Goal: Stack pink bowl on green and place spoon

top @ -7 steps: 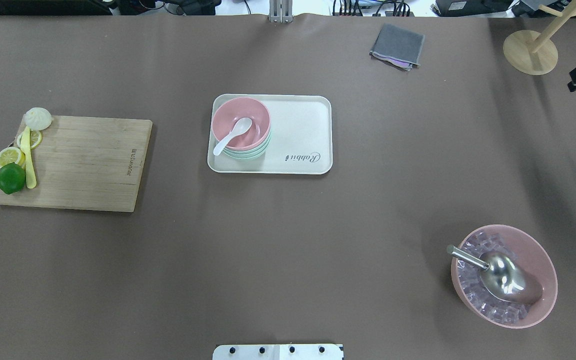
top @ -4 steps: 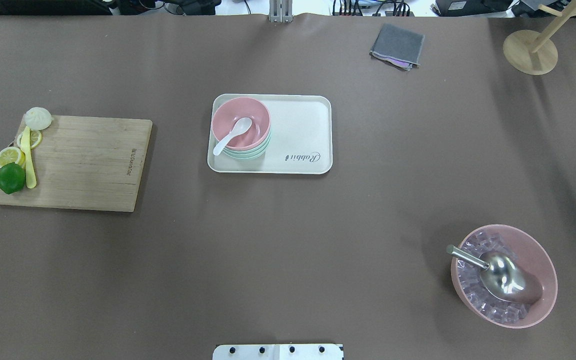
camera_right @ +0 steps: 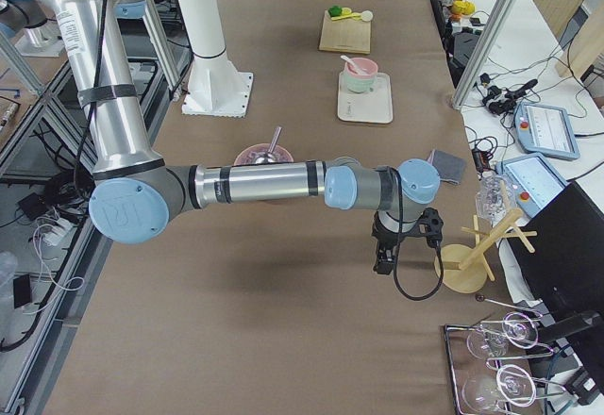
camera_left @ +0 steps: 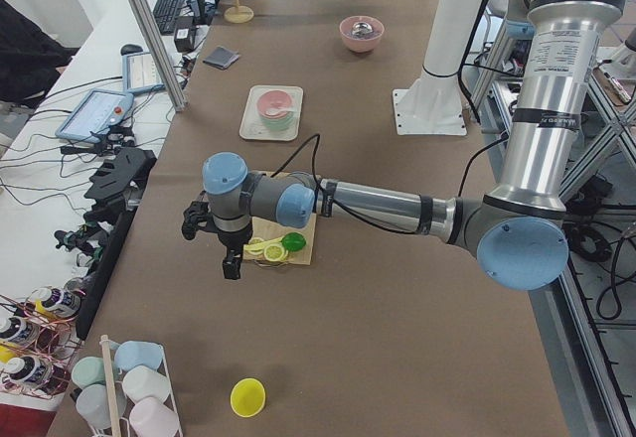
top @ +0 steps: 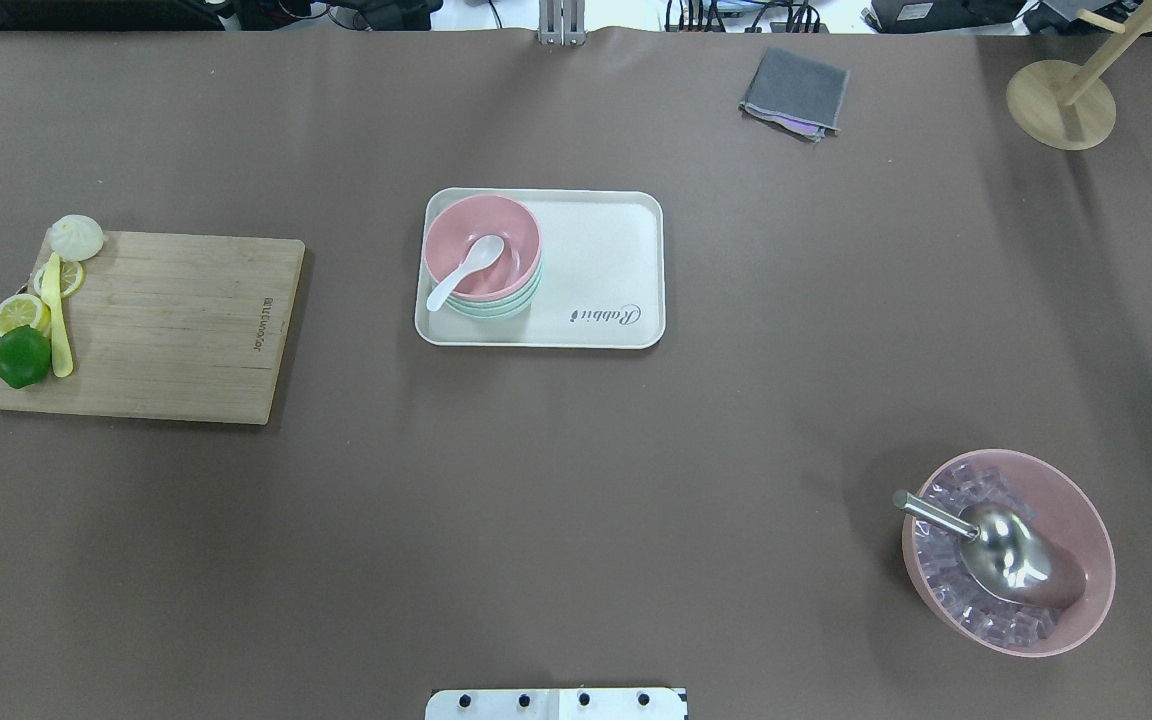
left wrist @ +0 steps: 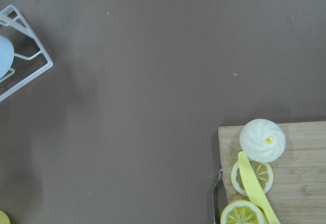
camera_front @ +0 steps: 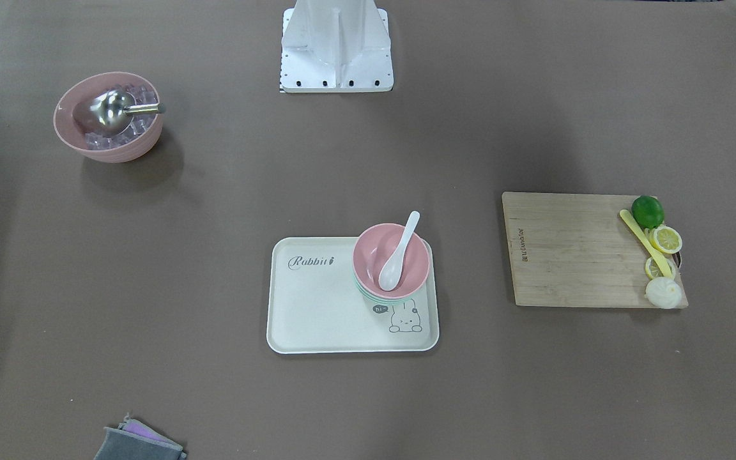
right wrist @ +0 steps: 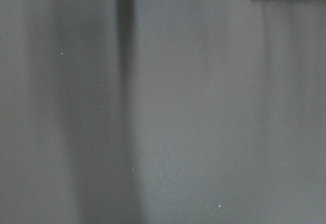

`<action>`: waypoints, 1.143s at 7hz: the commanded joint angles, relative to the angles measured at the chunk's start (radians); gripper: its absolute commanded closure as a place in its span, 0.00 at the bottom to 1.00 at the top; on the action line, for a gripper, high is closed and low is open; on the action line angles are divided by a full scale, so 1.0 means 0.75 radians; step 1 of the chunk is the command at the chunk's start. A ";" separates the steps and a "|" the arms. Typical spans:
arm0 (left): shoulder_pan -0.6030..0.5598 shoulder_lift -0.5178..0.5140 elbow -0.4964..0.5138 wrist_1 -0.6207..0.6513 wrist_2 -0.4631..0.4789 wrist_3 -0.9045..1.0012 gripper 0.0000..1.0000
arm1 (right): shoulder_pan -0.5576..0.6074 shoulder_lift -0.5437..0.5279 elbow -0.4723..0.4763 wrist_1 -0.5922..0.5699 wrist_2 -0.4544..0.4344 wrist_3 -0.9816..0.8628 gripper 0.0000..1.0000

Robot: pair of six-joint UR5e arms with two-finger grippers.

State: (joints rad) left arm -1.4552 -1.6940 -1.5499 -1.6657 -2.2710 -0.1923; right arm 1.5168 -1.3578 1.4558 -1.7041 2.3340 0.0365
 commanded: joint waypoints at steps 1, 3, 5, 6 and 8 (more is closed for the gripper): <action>-0.009 0.058 0.042 -0.002 0.003 0.001 0.02 | 0.000 -0.043 0.026 0.002 0.007 0.063 0.00; -0.058 0.101 0.001 0.000 -0.013 0.001 0.02 | 0.000 -0.069 0.049 0.004 0.009 0.092 0.00; -0.084 0.127 -0.007 0.004 -0.015 0.001 0.02 | 0.000 -0.145 0.149 0.004 0.011 0.109 0.00; -0.115 0.144 -0.030 0.016 -0.109 0.003 0.02 | 0.000 -0.165 0.178 0.004 0.025 0.115 0.00; -0.132 0.203 -0.170 0.024 -0.165 -0.001 0.02 | 0.000 -0.180 0.194 0.004 0.030 0.115 0.00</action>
State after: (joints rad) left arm -1.5453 -1.5690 -1.6185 -1.6520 -2.3772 -0.1918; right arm 1.5171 -1.4852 1.5924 -1.7012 2.3539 0.1217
